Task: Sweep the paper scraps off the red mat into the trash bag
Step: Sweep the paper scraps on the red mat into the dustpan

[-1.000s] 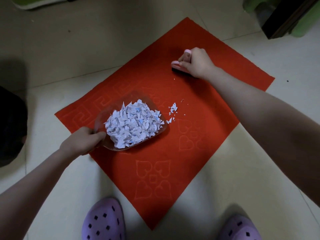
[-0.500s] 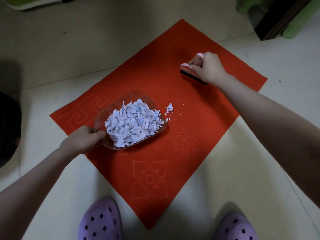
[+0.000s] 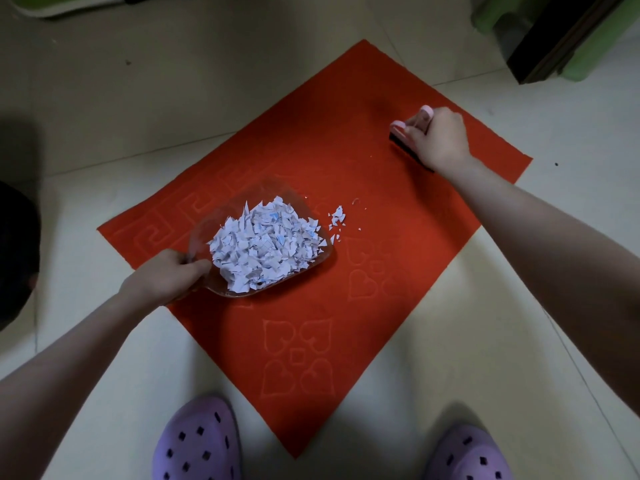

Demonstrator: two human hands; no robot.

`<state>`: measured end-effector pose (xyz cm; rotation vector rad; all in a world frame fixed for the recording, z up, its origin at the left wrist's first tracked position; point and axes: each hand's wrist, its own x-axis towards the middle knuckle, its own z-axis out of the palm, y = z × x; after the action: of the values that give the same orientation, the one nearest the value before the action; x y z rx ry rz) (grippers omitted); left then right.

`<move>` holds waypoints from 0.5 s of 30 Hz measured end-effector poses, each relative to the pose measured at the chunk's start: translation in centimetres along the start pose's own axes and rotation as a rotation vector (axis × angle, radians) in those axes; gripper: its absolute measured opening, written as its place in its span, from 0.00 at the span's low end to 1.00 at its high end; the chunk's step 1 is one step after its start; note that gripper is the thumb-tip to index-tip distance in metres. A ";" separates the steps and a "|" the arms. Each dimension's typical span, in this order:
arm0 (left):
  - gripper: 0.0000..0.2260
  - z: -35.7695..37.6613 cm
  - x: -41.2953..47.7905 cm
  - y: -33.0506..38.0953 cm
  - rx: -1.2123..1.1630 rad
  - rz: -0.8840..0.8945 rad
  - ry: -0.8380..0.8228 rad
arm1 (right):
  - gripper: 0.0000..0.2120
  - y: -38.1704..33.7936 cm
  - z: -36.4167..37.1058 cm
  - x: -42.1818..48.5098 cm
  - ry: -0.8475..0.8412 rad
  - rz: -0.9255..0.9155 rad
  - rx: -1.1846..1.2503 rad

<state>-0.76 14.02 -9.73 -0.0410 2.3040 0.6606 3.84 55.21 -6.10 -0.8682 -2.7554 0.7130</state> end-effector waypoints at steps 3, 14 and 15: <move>0.14 0.1 -0.1 0.3 0.013 0.011 0.015 | 0.14 -0.4 1.0 -0.3 -0.143 -0.060 -0.004; 0.14 0.3 -0.3 0.0 0.007 -0.001 0.010 | 0.09 1.0 -2.6 -1.1 -0.319 -0.136 -0.046; 0.14 0.4 -0.3 0.0 0.013 -0.003 0.015 | 0.09 1.0 -2.0 -0.8 -0.249 -0.097 -0.034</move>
<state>-0.32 14.15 -9.75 -0.0435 2.3221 0.6455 5.56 56.27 -4.88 -0.6876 -3.0117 0.8085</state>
